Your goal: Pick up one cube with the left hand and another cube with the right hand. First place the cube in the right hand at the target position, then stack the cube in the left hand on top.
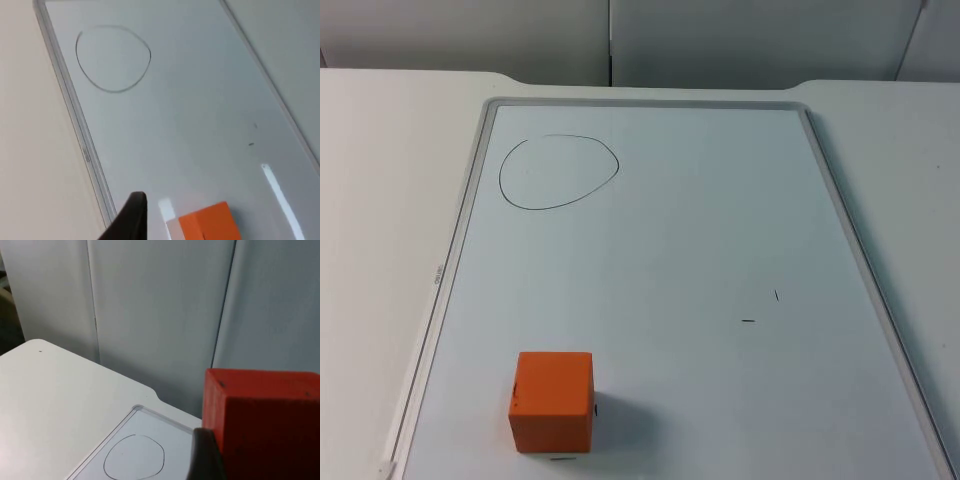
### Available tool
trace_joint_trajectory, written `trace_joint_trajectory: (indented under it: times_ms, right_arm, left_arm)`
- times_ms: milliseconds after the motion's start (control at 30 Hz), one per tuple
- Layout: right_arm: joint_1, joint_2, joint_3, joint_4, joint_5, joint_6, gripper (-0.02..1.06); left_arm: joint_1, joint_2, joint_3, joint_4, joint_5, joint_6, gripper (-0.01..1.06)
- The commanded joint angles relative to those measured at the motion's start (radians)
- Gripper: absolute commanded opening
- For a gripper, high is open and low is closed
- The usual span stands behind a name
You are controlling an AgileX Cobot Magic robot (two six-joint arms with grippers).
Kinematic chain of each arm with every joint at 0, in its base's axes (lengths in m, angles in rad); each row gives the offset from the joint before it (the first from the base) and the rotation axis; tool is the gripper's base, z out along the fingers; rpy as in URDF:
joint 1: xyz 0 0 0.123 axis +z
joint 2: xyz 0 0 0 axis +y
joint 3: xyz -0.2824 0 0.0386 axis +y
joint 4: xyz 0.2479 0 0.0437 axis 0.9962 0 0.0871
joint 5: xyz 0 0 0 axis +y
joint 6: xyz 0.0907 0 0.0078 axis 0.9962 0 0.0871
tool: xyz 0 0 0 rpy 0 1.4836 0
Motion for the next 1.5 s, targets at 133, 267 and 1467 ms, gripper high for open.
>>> trace_joint_trajectory:
  times_ms: [133,267,1467]
  right_arm:
    - [-0.005,0.027,-0.006,-0.003,-0.025,-0.010,0.00]
    - [-0.005,0.066,-0.006,-0.003,-0.027,-0.010,0.00]
    - [-0.005,0.142,-0.006,-0.008,-0.106,-0.087,0.00]
  left_arm:
    - [-0.078,0.221,-0.009,-0.026,-0.048,0.041,1.04]
    - [-0.237,0.383,-0.009,-0.022,-0.159,0.004,1.04]
    - [-0.689,0.832,-0.080,0.467,-0.418,-0.744,1.04]
